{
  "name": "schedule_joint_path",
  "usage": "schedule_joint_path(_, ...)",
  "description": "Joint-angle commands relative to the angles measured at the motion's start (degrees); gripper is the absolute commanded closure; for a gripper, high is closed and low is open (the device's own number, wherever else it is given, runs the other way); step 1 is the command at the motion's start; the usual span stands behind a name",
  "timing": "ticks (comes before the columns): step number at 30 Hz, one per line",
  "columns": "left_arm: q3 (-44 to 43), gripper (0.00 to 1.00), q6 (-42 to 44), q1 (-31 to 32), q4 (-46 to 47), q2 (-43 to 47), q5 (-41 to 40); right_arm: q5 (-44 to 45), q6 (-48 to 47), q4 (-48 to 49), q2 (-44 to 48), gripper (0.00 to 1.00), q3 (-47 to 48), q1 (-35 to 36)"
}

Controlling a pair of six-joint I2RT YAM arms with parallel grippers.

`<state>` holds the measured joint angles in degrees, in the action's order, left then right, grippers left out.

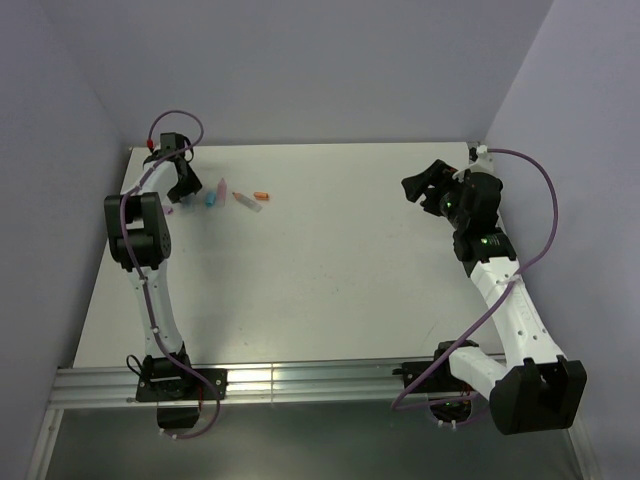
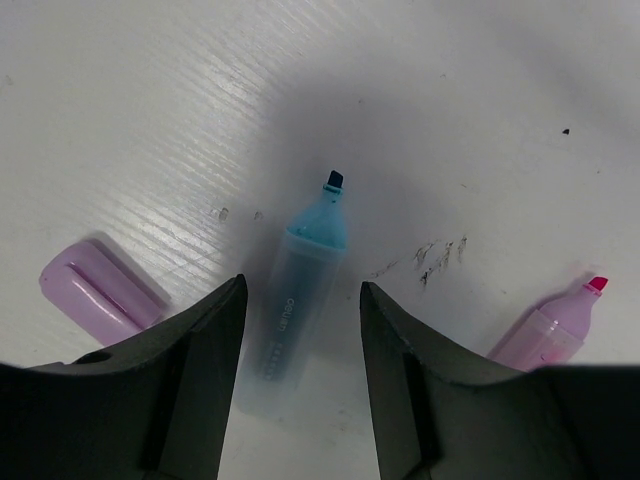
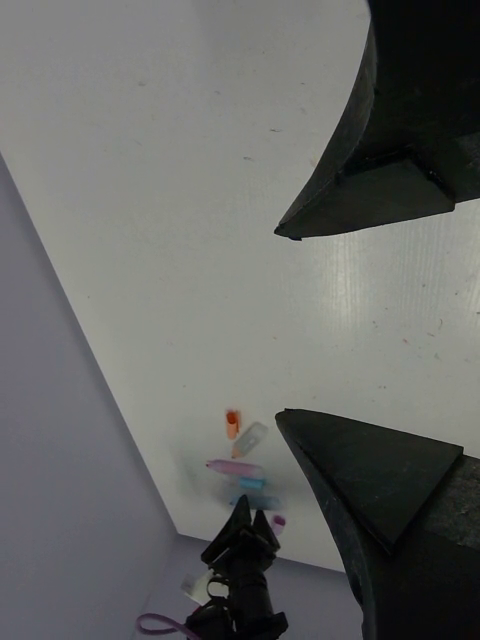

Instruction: Insert the pens into the pen caps

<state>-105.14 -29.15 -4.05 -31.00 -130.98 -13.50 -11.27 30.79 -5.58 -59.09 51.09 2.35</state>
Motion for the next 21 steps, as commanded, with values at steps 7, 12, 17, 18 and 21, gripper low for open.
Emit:
schedule_joint_path(7,-3.2,0.48,0.5,-0.3,0.6,-1.2,-1.4,-0.5,-0.9,0.5,-0.3,0.24,2.1,-0.4)
schedule_joint_path(12,-4.9,0.48,0.6,-0.8,0.2,-2.4,-1.2,-0.9,-0.9,0.5,-0.8,0.24,2.3,-0.4)
schedule_joint_path(17,-5.7,0.5,1.1,-1.0,-0.5,-3.4,-1.3,-0.9,-1.0,0.1,-1.0,0.24,2.5,-0.4)
schedule_joint_path(18,-5.5,0.5,0.9,-1.1,-0.5,-3.5,-1.3,-0.9,-1.0,0.1,-0.9,0.24,2.6,-0.4)
schedule_joint_path(21,-5.2,0.53,1.2,-1.5,0.1,-3.5,-0.6,-0.9,-1.1,0.0,-1.1,0.24,2.6,-0.4)
